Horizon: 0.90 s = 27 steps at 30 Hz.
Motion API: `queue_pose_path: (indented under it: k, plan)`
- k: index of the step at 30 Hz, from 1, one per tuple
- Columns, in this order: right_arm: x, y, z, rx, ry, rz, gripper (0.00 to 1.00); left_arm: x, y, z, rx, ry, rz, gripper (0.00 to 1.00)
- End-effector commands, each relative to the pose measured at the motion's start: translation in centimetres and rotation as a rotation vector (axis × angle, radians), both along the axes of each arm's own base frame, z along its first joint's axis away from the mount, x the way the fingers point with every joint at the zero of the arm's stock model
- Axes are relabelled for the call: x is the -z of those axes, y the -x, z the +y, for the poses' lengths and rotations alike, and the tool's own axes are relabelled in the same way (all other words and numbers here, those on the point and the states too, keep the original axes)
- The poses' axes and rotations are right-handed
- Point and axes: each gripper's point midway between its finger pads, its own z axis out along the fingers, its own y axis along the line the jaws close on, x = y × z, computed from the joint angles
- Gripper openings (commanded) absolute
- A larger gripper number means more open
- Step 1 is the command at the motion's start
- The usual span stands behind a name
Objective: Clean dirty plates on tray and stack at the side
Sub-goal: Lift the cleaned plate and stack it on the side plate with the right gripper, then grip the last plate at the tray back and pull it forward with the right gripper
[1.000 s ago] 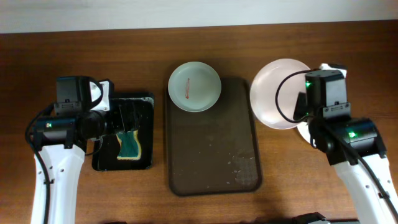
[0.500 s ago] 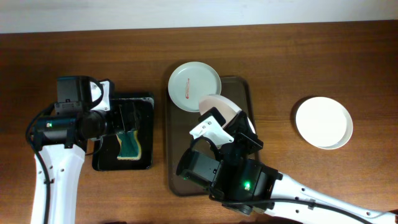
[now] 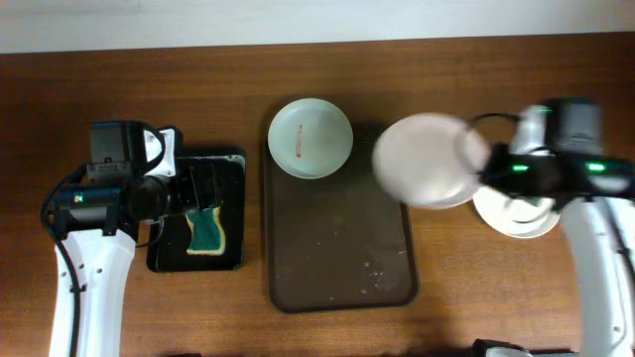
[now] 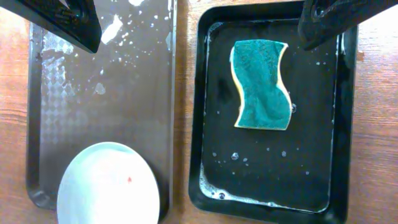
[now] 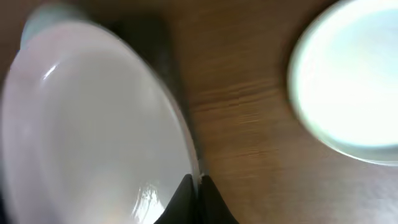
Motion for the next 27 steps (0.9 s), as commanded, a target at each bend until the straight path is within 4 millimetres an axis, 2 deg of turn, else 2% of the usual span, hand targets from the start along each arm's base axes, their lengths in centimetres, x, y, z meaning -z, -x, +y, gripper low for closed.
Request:
queue_pose_path:
  k: [1, 2, 3, 4, 5, 6, 8, 9, 10, 11, 12, 14, 16, 17, 18, 19, 20, 21, 22, 24, 25, 26, 27]
  plan:
    - [1.6, 1.0, -9.8, 0.32, -0.071, 0.033, 0.04, -0.6, -0.2, -0.1, 0.007, 0.005, -0.019, 0.99]
    - [3.6, 2.4, -13.6, 0.478, -0.072, 0.099, 0.04, -0.6, -0.2, -0.1, 0.007, 0.005, -0.019, 0.99]
    - [4.7, 3.3, -15.5, 0.551, -0.069, 0.138, 0.04, -0.6, -0.2, -0.1, 0.007, 0.006, -0.019, 0.99]
    - [6.8, 4.7, -17.8, 0.634, -0.074, 0.205, 0.04, -0.6, -0.2, -0.1, 0.007, 0.006, -0.019, 0.99]
    - [8.3, 5.6, -18.9, 0.67, -0.075, 0.256, 0.04, -0.6, -0.2, -0.1, 0.007, 0.006, -0.019, 0.99]
    - [10.3, 6.3, -19.5, 0.689, -0.079, 0.322, 0.04, -0.6, -0.2, -0.1, 0.007, 0.005, -0.019, 0.99]
    - [11.9, 6.4, -19.1, 0.673, -0.093, 0.38, 0.05, -0.6, -0.2, -0.1, 0.007, 0.006, -0.019, 0.99]
    - [11.7, 6.0, -18.8, 0.64, -0.084, 0.369, 0.11, -0.6, -0.2, -0.1, 0.007, 0.005, -0.019, 0.99]
    - [10.8, 4.9, -17.7, 0.567, -0.072, 0.33, 0.24, -0.6, -0.2, -0.1, 0.007, 0.006, -0.019, 0.99]
    - [9.5, 3.8, -16.6, 0.508, -0.06, 0.282, 0.31, -0.6, -0.2, -0.1, 0.007, 0.006, -0.019, 0.99]
    - [7.5, 3.1, -15.3, 0.46, -0.029, 0.228, 0.33, -0.6, -0.2, -0.1, 0.007, 0.006, -0.019, 0.99]
    - [1.5, 2.3, -11.0, 0.346, 0.04, 0.069, 0.35, -0.6, -0.2, -0.1, 0.007, 0.005, -0.019, 0.99]
    - [-3.8, 2.6, -5.6, 0.164, 0.05, -0.111, 0.4, -0.6, -0.2, -0.1, 0.007, 0.006, -0.019, 0.99]
    - [-6.7, 3.3, -1.9, 0.017, 0.062, -0.224, 0.47, -0.6, -0.2, -0.1, 0.007, 0.006, -0.019, 0.99]
    - [-8.7, 4.3, 1.4, -0.112, 0.075, -0.305, 0.47, -0.6, -0.2, -0.1, 0.007, 0.005, -0.019, 0.99]
    - [-9.8, 5.4, 4.0, -0.224, 0.092, -0.355, 0.47, -0.6, -0.2, -0.1, 0.007, 0.005, -0.019, 0.99]
    - [-10.3, 6.1, 5.7, -0.29, 0.092, -0.377, 0.47, -0.6, -0.2, -0.1, 0.007, 0.006, -0.019, 0.99]
    - [-10.6, 6.8, 8.9, -0.437, 0.086, -0.402, 0.47, -0.7, -0.2, -0.5, 0.009, 0.035, -0.018, 0.99]
    - [-10.4, 6.8, 10.6, -0.504, 0.081, -0.404, 0.47, -1.0, 0.1, -1.8, 0.042, 0.102, -0.012, 0.99]
    - [-8.6, 6.4, 13.7, -0.661, 0.079, -0.348, 0.47, -1.6, -0.6, -2.8, 0.078, 0.144, -0.051, 0.99]
    - [-7.3, 5.3, 15.1, -0.718, 0.078, -0.319, 0.47, -1.4, -0.6, -3.0, 0.087, 0.14, -0.045, 0.99]
    - [-5.9, 3.3, 16.6, -0.75, 0.071, -0.3, 0.43, -1.1, -0.4, -3.8, 0.139, 0.126, -0.039, 1.0]
    - [-3.3, -0.6, 18.4, -0.767, 0.064, -0.28, 0.43, -0.5, 0.0, -4.4, 0.178, 0.069, -0.022, 0.99]
